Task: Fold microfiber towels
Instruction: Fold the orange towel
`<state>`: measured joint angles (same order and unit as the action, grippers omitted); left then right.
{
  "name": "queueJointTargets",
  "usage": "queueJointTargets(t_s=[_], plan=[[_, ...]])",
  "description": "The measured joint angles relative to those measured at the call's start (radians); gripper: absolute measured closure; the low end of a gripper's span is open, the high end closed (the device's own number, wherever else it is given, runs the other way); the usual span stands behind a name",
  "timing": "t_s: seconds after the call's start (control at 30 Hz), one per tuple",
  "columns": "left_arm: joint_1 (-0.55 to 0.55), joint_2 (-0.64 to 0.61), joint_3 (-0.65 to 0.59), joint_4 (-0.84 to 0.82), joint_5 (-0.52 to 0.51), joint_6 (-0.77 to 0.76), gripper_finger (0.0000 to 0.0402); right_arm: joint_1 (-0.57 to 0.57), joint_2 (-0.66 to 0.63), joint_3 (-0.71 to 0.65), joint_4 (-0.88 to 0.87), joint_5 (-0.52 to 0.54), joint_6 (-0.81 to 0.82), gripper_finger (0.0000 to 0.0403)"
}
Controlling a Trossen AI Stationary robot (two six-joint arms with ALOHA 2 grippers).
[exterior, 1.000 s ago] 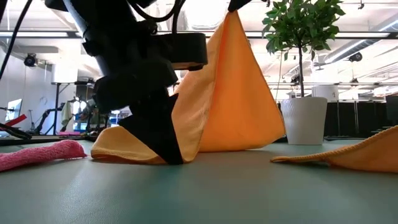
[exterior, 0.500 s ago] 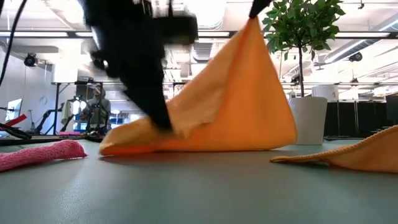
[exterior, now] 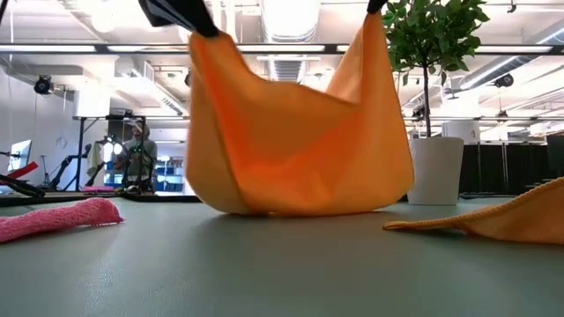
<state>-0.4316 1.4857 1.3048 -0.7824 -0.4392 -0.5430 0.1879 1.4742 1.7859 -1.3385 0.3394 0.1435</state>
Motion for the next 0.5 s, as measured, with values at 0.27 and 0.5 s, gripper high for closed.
queueJointTargets(t_s=[0.27, 0.5], plan=[[0.011, -0.162, 0.002, -0.165, -0.03, 0.074, 0.0401, 0.05, -0.016, 0.001, 0.003, 0.0, 0.08, 0.0395], [0.014, -0.315, 0.002, -0.186, -0.074, 0.229, 0.0402, 0.088, -0.089, 0.001, -0.008, 0.0, 0.143, 0.0395]])
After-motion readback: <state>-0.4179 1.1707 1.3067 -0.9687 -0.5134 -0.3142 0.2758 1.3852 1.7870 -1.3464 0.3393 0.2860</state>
